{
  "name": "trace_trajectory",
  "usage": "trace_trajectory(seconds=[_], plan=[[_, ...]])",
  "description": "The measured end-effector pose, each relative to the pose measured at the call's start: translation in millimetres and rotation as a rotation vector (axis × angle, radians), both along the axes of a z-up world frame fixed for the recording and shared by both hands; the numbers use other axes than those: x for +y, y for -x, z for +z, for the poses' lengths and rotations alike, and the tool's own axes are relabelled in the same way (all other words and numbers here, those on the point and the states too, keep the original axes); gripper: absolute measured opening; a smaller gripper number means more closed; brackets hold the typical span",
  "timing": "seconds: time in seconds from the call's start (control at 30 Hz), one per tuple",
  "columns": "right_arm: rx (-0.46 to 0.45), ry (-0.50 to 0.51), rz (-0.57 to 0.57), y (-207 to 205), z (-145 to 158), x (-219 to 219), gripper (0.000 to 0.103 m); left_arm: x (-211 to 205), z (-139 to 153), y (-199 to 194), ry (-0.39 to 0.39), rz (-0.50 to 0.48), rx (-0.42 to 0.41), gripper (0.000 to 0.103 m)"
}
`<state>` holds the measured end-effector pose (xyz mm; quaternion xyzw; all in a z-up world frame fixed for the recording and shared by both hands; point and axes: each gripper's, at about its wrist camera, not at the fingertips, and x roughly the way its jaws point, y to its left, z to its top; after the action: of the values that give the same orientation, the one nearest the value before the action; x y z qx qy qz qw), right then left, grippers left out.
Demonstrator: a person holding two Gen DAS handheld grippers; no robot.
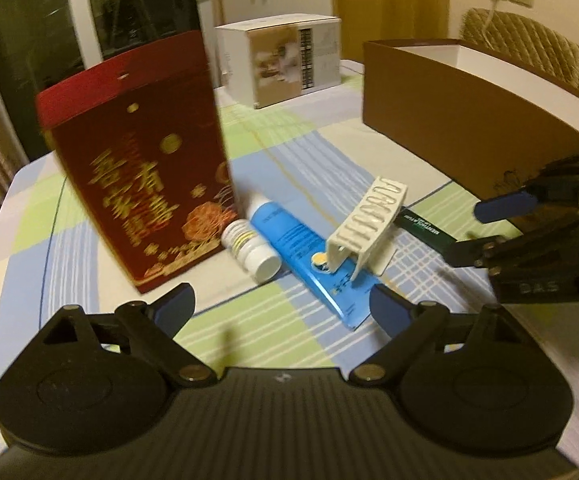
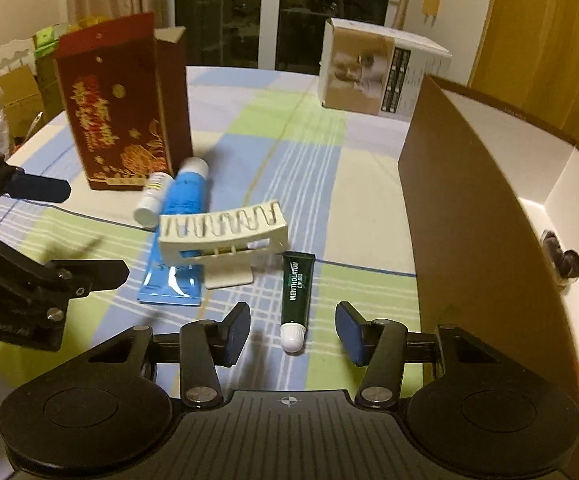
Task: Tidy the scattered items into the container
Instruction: 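Grasp the green lip gel tube with the right tool while the left tool grasps the white holder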
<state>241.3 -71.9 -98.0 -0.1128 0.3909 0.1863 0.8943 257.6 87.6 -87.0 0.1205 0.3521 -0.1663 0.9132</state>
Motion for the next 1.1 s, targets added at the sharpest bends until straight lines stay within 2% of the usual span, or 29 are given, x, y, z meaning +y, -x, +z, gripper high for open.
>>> trace_trajectory(seconds=[0.1, 0.13, 0.17, 0.2, 0.33, 0.37, 0.4, 0.6, 0.8, 0.9, 0.97, 1.0, 1.07, 1.1], plan=[[0.015, -0.009, -0.013, -7, -7, -1, 0.054, -7, -2, -2, -0.018, -0.036, -0.008, 0.091], [0.022, -0.012, -0.016, -9, -10, -1, 0.051, -9, -3, -3, -0.022, -0.048, -0.008, 0.091], [0.027, -0.015, -0.016, -11, -11, -1, 0.041, -10, -5, -3, -0.027, -0.058, -0.007, 0.091], [0.033, -0.016, -0.018, -12, -13, -1, 0.039, -11, -6, -3, -0.032, -0.065, -0.004, 0.091], [0.026, -0.026, -0.029, -14, -16, -2, 0.036, -15, -11, -5, -0.039, -0.091, -0.002, 0.091], [0.027, -0.032, -0.032, -14, -16, -2, 0.02, -16, -11, -6, -0.036, -0.095, -0.004, 0.091], [0.026, -0.034, -0.035, -14, -15, -3, 0.018, -17, -12, -7, -0.033, -0.099, -0.007, 0.091], [0.023, -0.043, -0.059, 1, -9, -12, 0.018, -29, -12, -10, -0.033, -0.139, -0.025, 0.088], [0.046, -0.047, -0.05, 30, -7, -22, 0.018, -46, -18, -18, -0.05, -0.175, -0.02, 0.079], [0.063, -0.051, -0.055, 39, -8, -28, 0.018, -51, -20, -21, -0.056, -0.173, -0.014, 0.066], [0.061, -0.046, -0.048, 44, -9, -30, 0.018, -53, -22, -25, -0.052, -0.165, -0.007, 0.051], [0.06, -0.043, -0.045, 46, -8, -31, 0.018, -53, -22, -26, -0.049, -0.161, -0.002, 0.046], [0.063, -0.044, -0.047, 47, -8, -34, 0.018, -54, -21, -27, -0.048, -0.157, 0.001, 0.028], [0.065, -0.044, -0.05, 48, -8, -35, 0.018, -54, -21, -26, -0.046, -0.159, 0.003, 0.027]])
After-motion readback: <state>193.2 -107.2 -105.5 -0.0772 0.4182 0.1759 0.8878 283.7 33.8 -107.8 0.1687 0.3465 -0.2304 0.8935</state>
